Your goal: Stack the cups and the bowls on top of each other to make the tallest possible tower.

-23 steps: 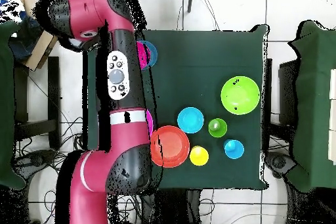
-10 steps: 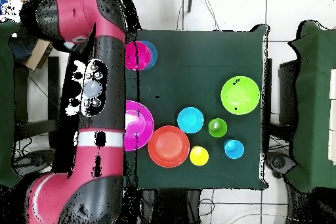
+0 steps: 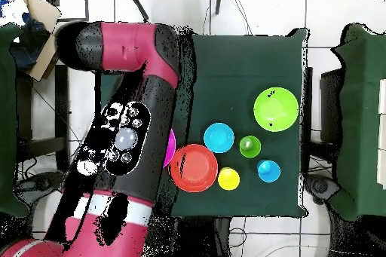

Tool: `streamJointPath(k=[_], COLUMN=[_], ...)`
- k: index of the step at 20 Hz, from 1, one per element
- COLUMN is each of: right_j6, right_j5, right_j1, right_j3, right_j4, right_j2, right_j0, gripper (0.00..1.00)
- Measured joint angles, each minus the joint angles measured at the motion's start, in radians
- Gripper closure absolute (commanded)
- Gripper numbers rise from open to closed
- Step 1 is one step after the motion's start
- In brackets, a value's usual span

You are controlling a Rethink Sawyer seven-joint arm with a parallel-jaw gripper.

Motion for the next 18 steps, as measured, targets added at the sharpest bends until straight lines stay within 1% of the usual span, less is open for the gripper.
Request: streamJointPath(k=[1,2,5,7,9,10,13,14,18], right_j6=[0.000,-0.003,-0.014,-0.030,-0.035,-0.040,-0.041,-0.041,-0.041], right_j5=[-0.008,-0.037,-0.066,-0.086,-0.091,-0.101,-0.116,-0.135,-0.193], right_j1=[-0.008,-0.040,-0.080,-0.120,-0.134,-0.161,-0.186,-0.205,-0.242], right_j3=[0.013,0.066,0.130,0.190,0.211,0.248,0.283,0.313,0.381], right_j4=[-0.003,-0.016,-0.034,-0.057,-0.065,-0.080,-0.095,-0.108,-0.129], right_j2=[0.002,0.010,0.024,0.040,0.047,0.060,0.073,0.083,0.109], right_j0=[-0.002,-0.011,-0.027,-0.048,-0.057,-0.076,-0.096,-0.115,-0.155], gripper=[0.00,0.00,0.00,0.00,0.00,0.00,0.00,0.00,0.00])
